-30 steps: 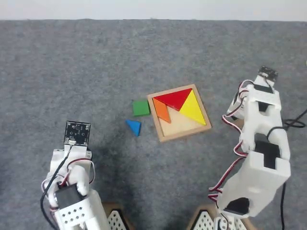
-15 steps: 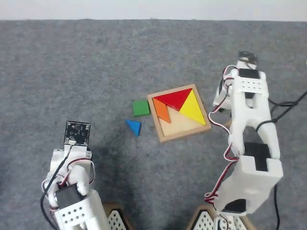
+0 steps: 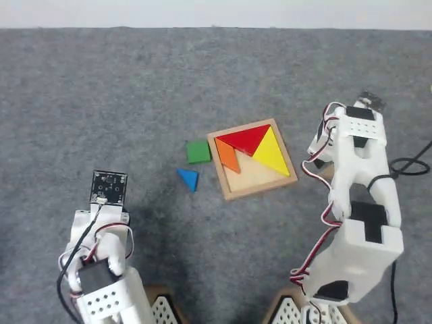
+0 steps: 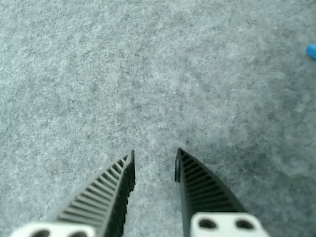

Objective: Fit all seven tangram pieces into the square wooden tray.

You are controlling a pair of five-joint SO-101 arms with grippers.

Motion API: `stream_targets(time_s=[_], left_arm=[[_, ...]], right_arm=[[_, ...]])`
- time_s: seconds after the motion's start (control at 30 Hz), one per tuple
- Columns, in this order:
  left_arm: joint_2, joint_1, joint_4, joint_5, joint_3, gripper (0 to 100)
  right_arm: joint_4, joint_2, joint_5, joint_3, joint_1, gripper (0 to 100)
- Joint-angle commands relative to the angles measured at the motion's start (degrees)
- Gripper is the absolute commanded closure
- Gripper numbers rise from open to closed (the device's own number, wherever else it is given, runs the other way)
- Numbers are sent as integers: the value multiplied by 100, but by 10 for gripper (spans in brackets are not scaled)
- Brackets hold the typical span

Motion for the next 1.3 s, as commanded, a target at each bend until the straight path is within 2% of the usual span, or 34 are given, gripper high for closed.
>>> stream_targets(time_s=[0.0, 0.2, 0.4, 0.7, 0.83, 1.03, 1.17, 1.27], left_arm=[[-35, 0, -62, -35, -40, 867], [-35, 0, -62, -35, -40, 867], [-35, 0, -62, -35, -40, 867], [-35, 0, -62, -35, -40, 867], [-35, 0, -62, -35, -40, 867], [-35, 0, -62, -35, -40, 867], [-35, 0, -62, -35, -40, 867], [-35, 0, -62, -35, -40, 867]], right_arm=[[-330, 110, -105, -53, 101, 779], [-541, 356, 35, -62, 57, 787], [-558, 374, 105, -53, 101, 916], [-514, 374, 141, -53, 110, 919], [-497, 321, 387, -158, 365, 919], [233, 382, 914, -1187, 866, 920], [857, 576, 1530, -1969, 866, 962], [1279, 971, 1556, -2321, 690, 944]])
